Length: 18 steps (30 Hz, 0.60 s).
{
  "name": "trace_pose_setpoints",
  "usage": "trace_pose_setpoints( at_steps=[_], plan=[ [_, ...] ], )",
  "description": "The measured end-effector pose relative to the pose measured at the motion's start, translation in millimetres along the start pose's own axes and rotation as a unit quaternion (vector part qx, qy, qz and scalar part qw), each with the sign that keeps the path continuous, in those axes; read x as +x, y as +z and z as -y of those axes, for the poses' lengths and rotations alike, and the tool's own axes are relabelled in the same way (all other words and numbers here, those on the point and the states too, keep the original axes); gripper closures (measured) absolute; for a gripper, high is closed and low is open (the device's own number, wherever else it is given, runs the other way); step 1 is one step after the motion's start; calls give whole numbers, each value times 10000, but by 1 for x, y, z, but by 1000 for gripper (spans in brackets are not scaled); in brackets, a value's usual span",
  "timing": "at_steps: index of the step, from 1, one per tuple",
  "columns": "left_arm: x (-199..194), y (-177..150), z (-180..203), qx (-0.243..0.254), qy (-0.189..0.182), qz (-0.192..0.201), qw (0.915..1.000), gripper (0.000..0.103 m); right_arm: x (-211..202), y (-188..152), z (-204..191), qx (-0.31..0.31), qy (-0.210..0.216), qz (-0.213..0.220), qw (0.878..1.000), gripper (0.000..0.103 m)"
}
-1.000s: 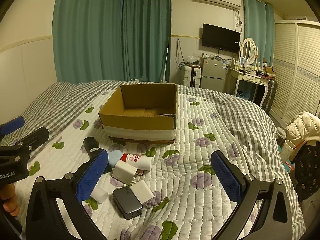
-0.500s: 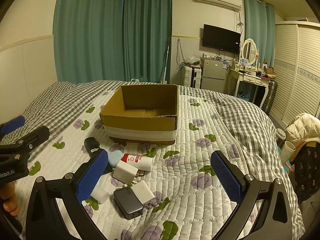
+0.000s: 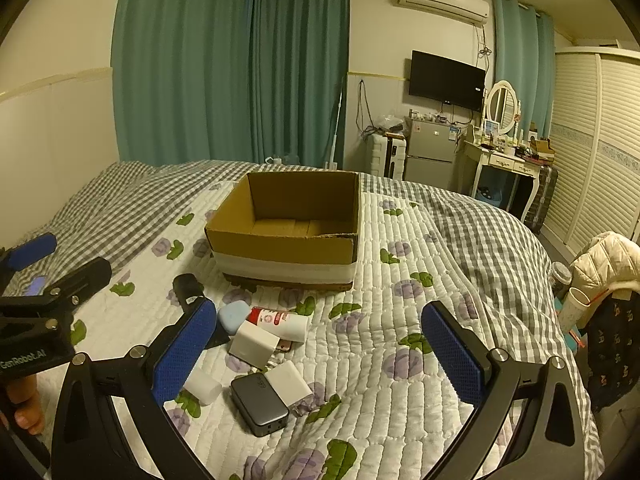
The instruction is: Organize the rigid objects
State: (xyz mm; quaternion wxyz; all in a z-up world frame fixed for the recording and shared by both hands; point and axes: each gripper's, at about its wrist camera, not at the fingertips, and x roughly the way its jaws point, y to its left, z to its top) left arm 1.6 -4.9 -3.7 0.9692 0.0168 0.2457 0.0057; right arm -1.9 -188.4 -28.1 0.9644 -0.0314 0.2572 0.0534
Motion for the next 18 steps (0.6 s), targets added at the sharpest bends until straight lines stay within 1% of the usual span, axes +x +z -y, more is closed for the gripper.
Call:
trace_pose_setpoints(
  at_steps=[3,7,12,14,16,18],
  plan=[
    [14,-6,-1,-56,33,-265,9996,0,9,-4,3,17,-10,-122,9999,0],
    [47,-24,3,-9,84,-901,9959,0,32,-14,10,154,57,-480,9987,0],
    [84,-53,13,94,22,-1658,9861,0,58,-27,18,348,267,-907,9949,0],
    [94,-63,17,155,-51,-1847,9827,0,65,-31,19,378,309,-1042,9934,0],
    [103,-71,20,205,-27,-2056,9784,0,70,-34,21,409,350,-1155,9919,0],
    [115,-80,22,197,-29,-2317,9726,0,74,-36,22,463,394,-1253,9903,0]
  ],
)
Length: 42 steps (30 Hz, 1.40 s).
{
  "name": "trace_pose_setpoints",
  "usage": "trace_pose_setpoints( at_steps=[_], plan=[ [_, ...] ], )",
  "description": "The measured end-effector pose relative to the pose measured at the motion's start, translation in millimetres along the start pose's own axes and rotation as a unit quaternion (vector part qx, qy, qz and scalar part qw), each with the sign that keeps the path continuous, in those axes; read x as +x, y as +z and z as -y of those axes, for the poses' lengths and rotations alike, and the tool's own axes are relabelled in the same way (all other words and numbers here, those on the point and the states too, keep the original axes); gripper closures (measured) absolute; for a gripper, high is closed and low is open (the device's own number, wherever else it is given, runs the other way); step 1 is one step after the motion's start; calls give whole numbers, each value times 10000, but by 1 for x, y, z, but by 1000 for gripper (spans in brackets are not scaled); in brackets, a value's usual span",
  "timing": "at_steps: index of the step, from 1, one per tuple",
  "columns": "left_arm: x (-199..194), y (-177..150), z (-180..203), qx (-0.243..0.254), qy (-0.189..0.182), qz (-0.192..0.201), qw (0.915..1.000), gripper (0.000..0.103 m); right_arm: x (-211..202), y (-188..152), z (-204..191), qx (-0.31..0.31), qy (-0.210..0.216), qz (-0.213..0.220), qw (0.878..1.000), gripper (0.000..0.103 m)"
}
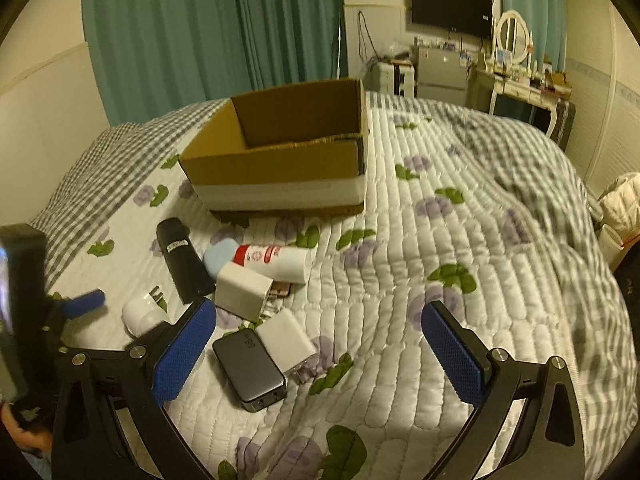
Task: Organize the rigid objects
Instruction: 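Grasp the white hair dryer with the left tool while the right grasps the dark grey charger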
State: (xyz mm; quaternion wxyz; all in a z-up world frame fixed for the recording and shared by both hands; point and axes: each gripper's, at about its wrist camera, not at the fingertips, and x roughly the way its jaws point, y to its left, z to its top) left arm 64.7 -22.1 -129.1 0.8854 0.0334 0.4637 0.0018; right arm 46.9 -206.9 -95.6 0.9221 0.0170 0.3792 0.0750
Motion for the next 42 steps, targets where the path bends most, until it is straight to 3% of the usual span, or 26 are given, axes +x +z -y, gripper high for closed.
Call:
trace_pose_setpoints(
  at_steps=[5,9,10,11,14,18,22,26,28,30,36,42],
  plan=[
    [27,-2,4,-138,-489,-524,9973,0,8,-1,1,39,28,-161,9999,0],
    [32,-4,10,-2,-484,-553,9973,2,12,-1,0,-16,-33,-252,9997,0],
    [30,-4,8,2,-552,-543,9970,5,13,-1,-1,-25,-58,-268,9996,0],
    [28,-4,6,-30,-598,-517,9969,18,13,-1,-1,-40,-93,-284,9995,0],
    [19,-1,-11,-359,-816,-419,9951,37,15,-1,-6,-146,-185,-336,9992,0],
    [6,0,-28,-506,-1191,-320,9911,44,22,-3,-17,-443,-276,-527,9972,0],
    [-1,4,-24,-326,-1218,-216,9918,44,43,-9,-35,-842,88,-1120,9901,1],
    [-14,5,-28,-250,-1071,-24,9939,45,72,-21,-54,-1270,286,-1797,9751,17],
    [-17,8,-34,-224,-915,66,9955,45,83,-26,-59,-1359,336,-2041,9689,30],
    [-23,10,-41,-238,-807,145,9963,45,91,-31,-63,-1360,467,-2263,9634,51],
    [-29,12,-51,-275,-671,227,9971,45,76,-36,-72,-1383,468,-2101,9667,59],
    [-33,11,-48,-224,-636,277,9973,45,78,-33,-83,-1434,335,-2030,9681,59]
  ],
)
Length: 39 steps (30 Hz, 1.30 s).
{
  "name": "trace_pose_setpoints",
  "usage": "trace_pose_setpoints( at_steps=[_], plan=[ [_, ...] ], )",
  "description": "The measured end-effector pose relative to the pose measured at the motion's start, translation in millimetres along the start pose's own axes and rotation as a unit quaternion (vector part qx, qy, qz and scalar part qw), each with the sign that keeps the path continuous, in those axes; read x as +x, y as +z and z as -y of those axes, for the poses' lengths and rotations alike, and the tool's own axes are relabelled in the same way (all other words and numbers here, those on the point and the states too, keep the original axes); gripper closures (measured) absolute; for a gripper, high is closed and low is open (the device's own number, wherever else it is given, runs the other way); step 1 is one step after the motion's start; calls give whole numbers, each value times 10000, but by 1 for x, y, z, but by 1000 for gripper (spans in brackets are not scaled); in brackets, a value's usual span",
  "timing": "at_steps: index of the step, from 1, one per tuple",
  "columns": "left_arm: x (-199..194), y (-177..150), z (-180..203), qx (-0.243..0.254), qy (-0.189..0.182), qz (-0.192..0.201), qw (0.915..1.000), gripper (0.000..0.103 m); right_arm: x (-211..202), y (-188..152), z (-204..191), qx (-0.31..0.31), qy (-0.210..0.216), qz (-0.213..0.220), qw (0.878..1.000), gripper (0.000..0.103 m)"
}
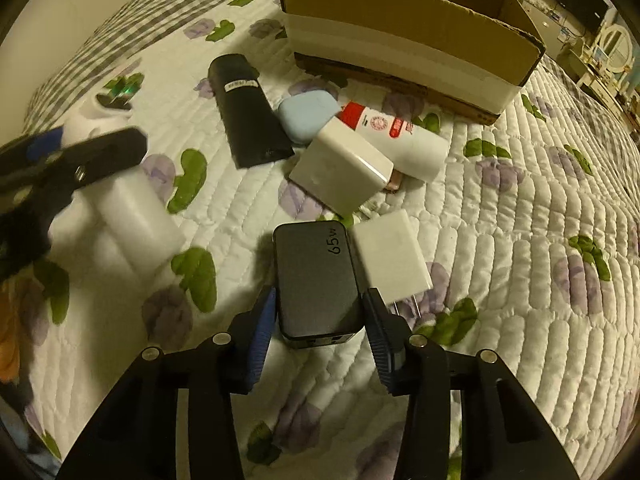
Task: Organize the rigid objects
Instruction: 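Grasp the white hair dryer with the left tool while the right grasps the dark grey charger, then carry the hair dryer and grey charger into the box and release both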
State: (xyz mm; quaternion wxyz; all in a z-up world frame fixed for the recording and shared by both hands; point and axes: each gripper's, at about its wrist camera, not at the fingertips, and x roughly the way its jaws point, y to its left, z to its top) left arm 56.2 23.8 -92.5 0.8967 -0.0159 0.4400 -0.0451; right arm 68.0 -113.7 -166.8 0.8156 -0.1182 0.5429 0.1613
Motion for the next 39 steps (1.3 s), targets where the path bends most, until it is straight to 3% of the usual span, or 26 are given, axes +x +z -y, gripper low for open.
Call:
trace_pose_setpoints(
  at_steps=[5,8,14,19,29,32,39],
  plan=[
    [-2,-3,2,20,14,-25,10000,45,25,14,5,328,295,-178,9989,59],
    [-7,-4,3,63,11,34,10000,45,17,13,2,313,149,24,9994,60],
    [-18,1,3,117,31,174,9998,45,-29,1,-5,290,63,617,9977,61],
    [-36,17,9,211,17,406,9990,45,-77,14,0,311,-15,1178,9925,61],
    [-58,106,30,646,-368,903,9931,45,-192,101,41,121,-503,2385,9698,61],
    [-50,141,34,606,-607,866,9925,45,-198,134,52,128,-547,2650,9626,61],
    [12,211,53,723,-437,649,9943,45,-155,187,83,355,-551,2726,9599,61]
  ],
)
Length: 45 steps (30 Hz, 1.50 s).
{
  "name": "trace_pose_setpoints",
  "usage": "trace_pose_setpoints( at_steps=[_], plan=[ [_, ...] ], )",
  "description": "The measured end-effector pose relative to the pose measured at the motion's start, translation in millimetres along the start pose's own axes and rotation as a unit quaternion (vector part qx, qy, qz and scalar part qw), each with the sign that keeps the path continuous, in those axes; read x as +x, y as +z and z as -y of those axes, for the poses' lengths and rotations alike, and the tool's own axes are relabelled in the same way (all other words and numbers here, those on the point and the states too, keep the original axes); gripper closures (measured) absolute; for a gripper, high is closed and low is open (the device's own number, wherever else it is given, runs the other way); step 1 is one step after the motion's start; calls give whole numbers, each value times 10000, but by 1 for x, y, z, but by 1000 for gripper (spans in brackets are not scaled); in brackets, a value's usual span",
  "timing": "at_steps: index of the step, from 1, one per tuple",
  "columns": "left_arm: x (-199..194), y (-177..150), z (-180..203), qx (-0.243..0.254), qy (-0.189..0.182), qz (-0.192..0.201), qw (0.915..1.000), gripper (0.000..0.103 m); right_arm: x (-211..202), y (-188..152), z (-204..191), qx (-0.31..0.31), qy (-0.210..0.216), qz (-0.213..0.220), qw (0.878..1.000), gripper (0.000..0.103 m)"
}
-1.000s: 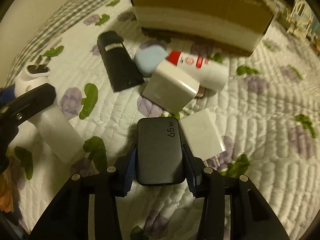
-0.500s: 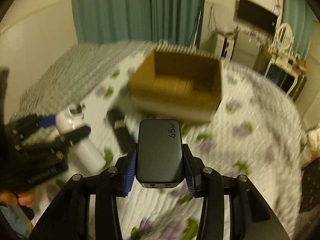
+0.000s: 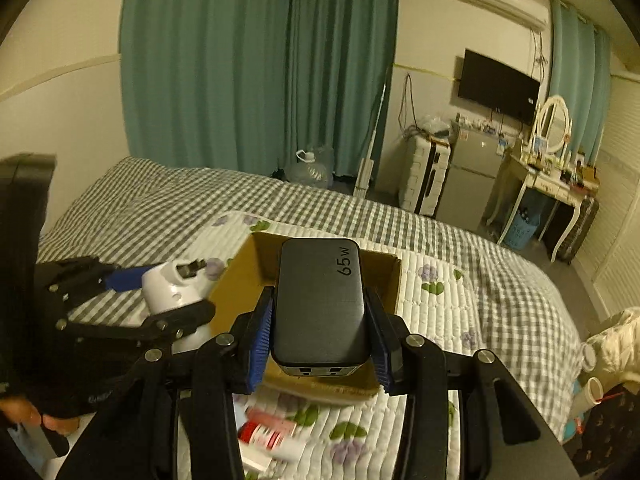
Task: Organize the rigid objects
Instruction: 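Carry the hair dryer and grey charger into the box and release both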
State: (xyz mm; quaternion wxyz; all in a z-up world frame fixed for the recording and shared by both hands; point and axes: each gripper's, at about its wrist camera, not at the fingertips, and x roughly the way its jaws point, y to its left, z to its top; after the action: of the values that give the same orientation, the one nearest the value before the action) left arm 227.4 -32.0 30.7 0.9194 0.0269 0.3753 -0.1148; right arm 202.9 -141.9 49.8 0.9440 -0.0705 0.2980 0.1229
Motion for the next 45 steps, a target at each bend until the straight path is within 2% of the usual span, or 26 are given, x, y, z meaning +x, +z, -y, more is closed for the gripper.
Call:
trace_pose_setpoints(
  at_steps=[5,9,17,25,27,30,33,36,38,39,42,45],
  plan=[
    [54,6,1,206,188,-297,9992,45,52,-9,17,107,-63,-189,9997,61],
    [89,0,0,231,192,-527,9982,45,78,-24,28,252,10,-300,9992,61],
    [94,-1,2,358,316,-167,9987,46,100,-39,39,370,101,-389,9985,61],
    [62,2,-8,204,442,132,9987,46,99,-33,46,602,148,-222,9978,59],
    [49,1,-10,182,494,209,9984,46,88,-28,48,636,-4,28,9980,37],
    [22,-4,-12,106,471,324,9983,44,61,-19,46,602,-24,302,9977,32],
    [-6,-12,-11,58,467,442,9979,34,34,-12,40,461,-58,320,9984,29],
    [-35,-24,-9,-9,418,546,9976,28,6,-13,33,362,-69,297,9989,20],
    [-49,-34,-7,-44,406,560,9976,19,-12,-18,29,346,-89,215,9991,15],
    [-57,-41,-6,-69,422,577,9974,17,-18,-22,27,334,-139,146,9992,15],
    [-71,-60,-7,-185,469,582,9970,15,-34,-40,13,-12,-662,-160,9977,14],
    [-83,-82,-9,-281,451,575,9969,10,-45,-64,2,-267,-650,-320,9970,13]
  ],
)
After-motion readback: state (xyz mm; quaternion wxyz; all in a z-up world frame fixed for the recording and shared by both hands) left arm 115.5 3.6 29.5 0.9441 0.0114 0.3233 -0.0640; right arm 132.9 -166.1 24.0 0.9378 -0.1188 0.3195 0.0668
